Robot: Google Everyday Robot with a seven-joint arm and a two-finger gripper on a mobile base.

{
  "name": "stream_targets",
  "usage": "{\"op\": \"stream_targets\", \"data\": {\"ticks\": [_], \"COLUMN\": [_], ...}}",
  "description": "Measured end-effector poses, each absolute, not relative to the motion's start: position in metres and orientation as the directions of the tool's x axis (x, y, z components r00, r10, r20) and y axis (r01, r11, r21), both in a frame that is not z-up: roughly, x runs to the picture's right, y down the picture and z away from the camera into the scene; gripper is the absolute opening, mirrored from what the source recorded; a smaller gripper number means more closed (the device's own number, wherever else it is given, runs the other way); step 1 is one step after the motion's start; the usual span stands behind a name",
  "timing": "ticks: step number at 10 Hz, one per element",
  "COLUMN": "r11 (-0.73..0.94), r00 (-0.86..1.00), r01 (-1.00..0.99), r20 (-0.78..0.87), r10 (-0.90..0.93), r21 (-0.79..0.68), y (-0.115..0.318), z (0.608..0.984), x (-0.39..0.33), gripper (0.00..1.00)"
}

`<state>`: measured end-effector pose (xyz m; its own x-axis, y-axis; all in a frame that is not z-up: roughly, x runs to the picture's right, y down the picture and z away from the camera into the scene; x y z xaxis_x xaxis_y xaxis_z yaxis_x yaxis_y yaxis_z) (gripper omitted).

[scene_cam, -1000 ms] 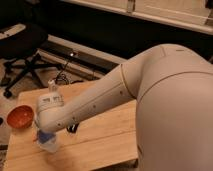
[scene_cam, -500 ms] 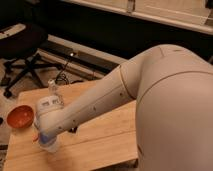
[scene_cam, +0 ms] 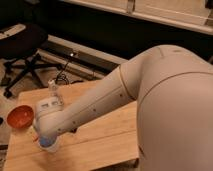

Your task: Place the white sponge in the ceramic cup

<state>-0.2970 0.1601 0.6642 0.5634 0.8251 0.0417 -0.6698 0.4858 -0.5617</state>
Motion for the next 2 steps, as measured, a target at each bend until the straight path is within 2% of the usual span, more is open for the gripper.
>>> {"op": "stream_targets", "data": {"ticks": [2], "r11": [0.466], "r00": [0.548], "r01": [-0.682], "r20": [0.027], "r10": [0.836], "r21": [-0.563], "y": [0.1581], "z": [0.6635], "x": [-0.2929], "gripper": [0.80]}}
